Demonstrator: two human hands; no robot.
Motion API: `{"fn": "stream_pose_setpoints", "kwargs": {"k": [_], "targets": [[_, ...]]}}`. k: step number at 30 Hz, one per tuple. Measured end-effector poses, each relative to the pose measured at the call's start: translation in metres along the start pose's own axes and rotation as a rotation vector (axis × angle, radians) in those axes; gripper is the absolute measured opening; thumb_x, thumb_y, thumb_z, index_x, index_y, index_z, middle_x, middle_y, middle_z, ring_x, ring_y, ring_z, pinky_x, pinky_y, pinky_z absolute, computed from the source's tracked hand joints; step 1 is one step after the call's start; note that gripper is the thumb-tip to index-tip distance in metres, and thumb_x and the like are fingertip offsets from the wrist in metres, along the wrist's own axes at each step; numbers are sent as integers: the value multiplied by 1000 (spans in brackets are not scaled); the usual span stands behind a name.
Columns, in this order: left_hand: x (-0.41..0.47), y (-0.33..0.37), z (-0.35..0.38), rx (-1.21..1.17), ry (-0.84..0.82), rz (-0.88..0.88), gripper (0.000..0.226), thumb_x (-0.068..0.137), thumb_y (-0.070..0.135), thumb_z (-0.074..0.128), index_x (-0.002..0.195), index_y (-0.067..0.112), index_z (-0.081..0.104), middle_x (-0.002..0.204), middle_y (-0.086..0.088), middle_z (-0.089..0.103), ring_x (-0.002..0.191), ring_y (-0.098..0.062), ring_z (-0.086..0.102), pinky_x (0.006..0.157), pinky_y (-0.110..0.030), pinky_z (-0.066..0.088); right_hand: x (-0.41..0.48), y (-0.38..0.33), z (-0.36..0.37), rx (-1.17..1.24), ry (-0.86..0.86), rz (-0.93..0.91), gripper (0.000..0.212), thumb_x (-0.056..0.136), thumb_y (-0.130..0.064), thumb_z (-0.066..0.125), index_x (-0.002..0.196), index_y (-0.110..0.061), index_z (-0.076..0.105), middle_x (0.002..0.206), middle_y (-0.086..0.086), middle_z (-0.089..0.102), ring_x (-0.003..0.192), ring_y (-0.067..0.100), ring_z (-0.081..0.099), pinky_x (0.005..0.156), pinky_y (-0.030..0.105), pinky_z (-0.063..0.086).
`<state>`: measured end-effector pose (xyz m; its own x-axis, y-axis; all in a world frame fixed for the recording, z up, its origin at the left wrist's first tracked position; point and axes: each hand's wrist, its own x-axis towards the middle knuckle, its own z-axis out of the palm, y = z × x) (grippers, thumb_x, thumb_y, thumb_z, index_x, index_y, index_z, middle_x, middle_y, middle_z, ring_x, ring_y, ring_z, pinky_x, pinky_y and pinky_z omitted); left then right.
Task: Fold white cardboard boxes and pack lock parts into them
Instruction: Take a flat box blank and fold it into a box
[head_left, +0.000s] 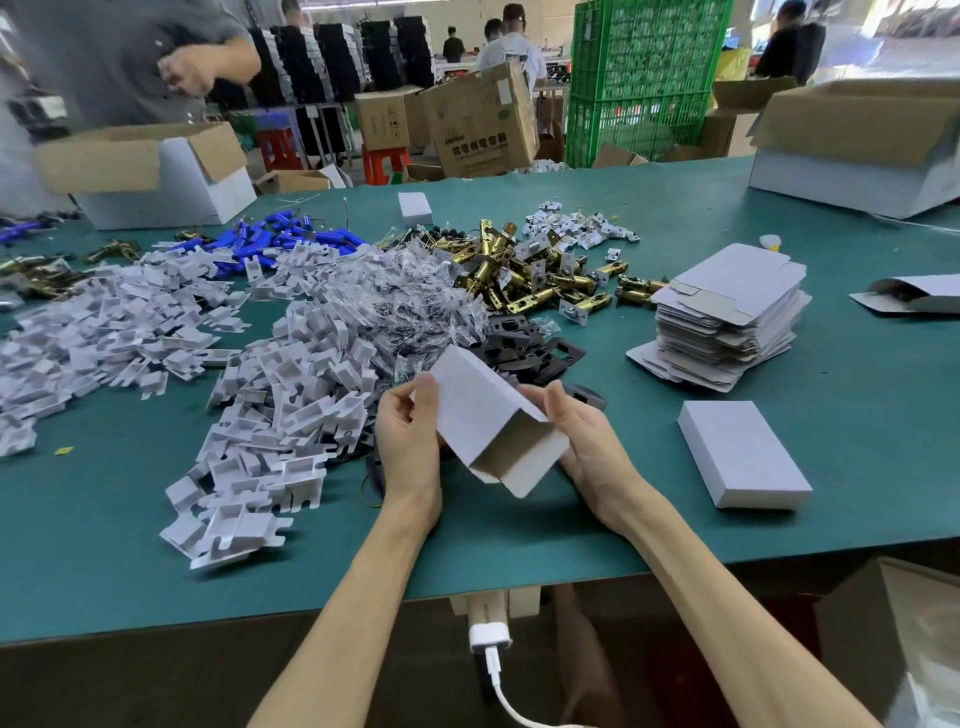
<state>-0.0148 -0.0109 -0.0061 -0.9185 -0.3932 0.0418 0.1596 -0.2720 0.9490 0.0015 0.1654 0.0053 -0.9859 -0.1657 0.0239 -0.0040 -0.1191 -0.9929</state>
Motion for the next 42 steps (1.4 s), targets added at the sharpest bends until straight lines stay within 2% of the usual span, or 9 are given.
{"fn": "stream_pose_setpoints", "kwargs": {"k": [4, 8, 15, 19, 22, 27, 30, 37, 42], "targets": [[3, -2, -1, 27, 131, 69, 14, 105, 36, 59, 105, 23, 52, 107, -4, 61, 94, -14, 61, 75, -21, 54, 1, 2, 0, 55, -53, 8, 81, 70, -89, 58, 115, -24, 76, 117, 6, 75, 110, 22, 71, 92, 33, 58], [5, -4, 0, 2, 22, -16, 18, 104, 29, 61, 113, 17, 50, 118, -10, 66, 103, -16, 69, 90, -36, 60, 2, 9, -2, -40, 5, -77, 49, 78, -52, 82, 116, -22, 71, 115, 6, 75, 106, 24, 70, 95, 44, 52], [-4, 3, 1, 51, -160, 11, 47, 94, 32, 71, 135, 11, 62, 127, -9, 72, 118, -33, 69, 97, -58, 57, 2, 10, -6, 213, 225, -92, 43, 89, -18, 77, 126, -5, 60, 123, 10, 73, 117, 31, 67, 103, 45, 51], [-9, 5, 4, 70, -282, 62, 39, 86, 16, 78, 124, 25, 70, 116, 4, 78, 103, -20, 74, 86, -42, 63, 6, 6, -6, 366, 408, -37, 56, 92, -21, 72, 138, -1, 47, 132, 16, 62, 120, 24, 64, 104, 35, 51], [-10, 2, 4, 100, -305, 127, 44, 87, -2, 77, 111, 35, 74, 111, 2, 78, 100, -16, 71, 88, -50, 60, 8, 4, -3, 347, 363, 2, 51, 102, -28, 58, 143, 0, 46, 141, 16, 58, 125, 26, 63, 106, 39, 52], [-10, 4, 4, 115, -396, 194, 50, 87, -18, 68, 107, 27, 76, 141, 6, 64, 123, -17, 67, 90, -30, 58, 5, -1, -1, 438, 281, -7, 46, 96, -47, 56, 123, -10, 58, 113, 6, 71, 106, 22, 72, 88, 35, 60], [-11, 2, 6, 120, -441, 154, 50, 88, -23, 61, 105, 23, 76, 140, 0, 63, 119, -21, 70, 86, -26, 57, 5, -1, -4, 482, 290, 9, 38, 96, -43, 61, 122, -15, 56, 110, 5, 71, 102, 21, 73, 82, 36, 61], [-10, 1, 4, 76, -416, 48, 17, 100, 22, 63, 101, 23, 80, 112, -1, 75, 100, -17, 67, 74, -27, 58, 6, 0, -5, 503, 309, 15, 30, 97, -20, 67, 124, -10, 58, 112, 8, 69, 101, 20, 70, 89, 38, 60], [-8, -1, 4, 71, -409, 58, 25, 102, 17, 66, 124, 29, 69, 123, 2, 73, 106, -16, 68, 75, -28, 59, 4, 0, -4, 497, 292, 15, 30, 98, -19, 66, 126, -9, 59, 118, 9, 70, 108, 23, 69, 88, 35, 59]]}}
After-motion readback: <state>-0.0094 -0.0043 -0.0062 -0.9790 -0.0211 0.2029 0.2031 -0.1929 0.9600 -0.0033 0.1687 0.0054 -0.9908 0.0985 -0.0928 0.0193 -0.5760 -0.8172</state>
